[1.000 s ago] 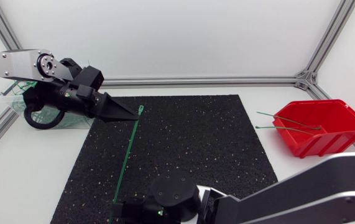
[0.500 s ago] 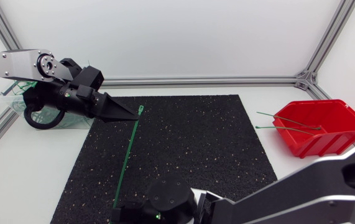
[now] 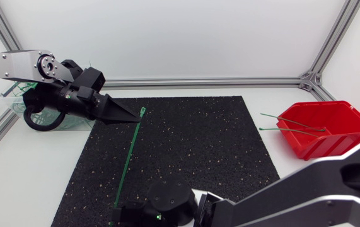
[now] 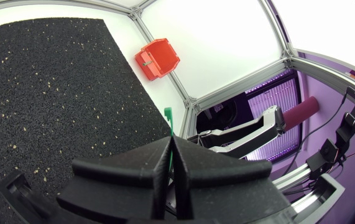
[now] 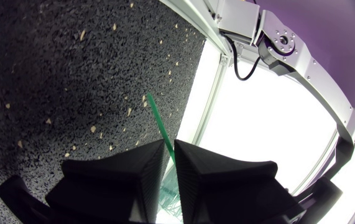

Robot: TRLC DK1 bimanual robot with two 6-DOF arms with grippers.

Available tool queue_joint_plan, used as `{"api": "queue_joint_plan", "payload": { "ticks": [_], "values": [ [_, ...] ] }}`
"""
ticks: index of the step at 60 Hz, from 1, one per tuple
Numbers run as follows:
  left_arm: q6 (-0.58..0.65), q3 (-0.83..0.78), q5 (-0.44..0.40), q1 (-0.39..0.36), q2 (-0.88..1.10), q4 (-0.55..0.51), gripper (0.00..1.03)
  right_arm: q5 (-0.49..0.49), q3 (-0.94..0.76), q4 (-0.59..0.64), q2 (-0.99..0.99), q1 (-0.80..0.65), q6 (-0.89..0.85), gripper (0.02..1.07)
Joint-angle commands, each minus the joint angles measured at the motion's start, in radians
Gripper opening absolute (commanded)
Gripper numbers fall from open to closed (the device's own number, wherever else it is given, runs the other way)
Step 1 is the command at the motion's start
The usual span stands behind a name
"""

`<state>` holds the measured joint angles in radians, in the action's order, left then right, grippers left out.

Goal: Take a green cable tie from the red box, thread the tail through the head to close it, then place it in the transparent bin on the left.

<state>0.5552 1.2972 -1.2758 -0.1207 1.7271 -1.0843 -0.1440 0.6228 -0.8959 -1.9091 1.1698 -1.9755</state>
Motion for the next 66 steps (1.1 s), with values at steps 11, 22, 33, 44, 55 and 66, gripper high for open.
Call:
{"api": "queue_joint_plan", "payload": {
  "ticks": [11,22,33,44,55,66],
  "values": [
    [0.038,0.004,-0.011,0.006,-0.001,-0.025,0.03,0.014,-0.001,-0.015,-0.013,-0.019,-0.037,0.21],
    [0.041,0.004,-0.011,0.007,0.000,-0.028,0.03,0.014,-0.009,-0.009,-0.002,-0.033,-0.036,0.42],
    [0.043,0.004,-0.011,0.003,0.000,-0.028,0.03,0.014,0.008,-0.009,-0.002,-0.041,-0.036,0.53],
    [0.049,0.002,-0.011,0.006,0.000,-0.032,0.03,0.007,0.041,0.011,0.038,-0.104,-0.037,0.56],
    [0.048,0.007,-0.011,-0.004,0.000,-0.032,0.03,-0.009,0.061,0.020,0.053,-0.125,-0.039,0.56],
    [0.048,0.010,-0.011,-0.002,0.002,-0.032,0.03,-0.009,0.064,0.022,0.056,-0.088,-0.039,0.55]
  ]
}}
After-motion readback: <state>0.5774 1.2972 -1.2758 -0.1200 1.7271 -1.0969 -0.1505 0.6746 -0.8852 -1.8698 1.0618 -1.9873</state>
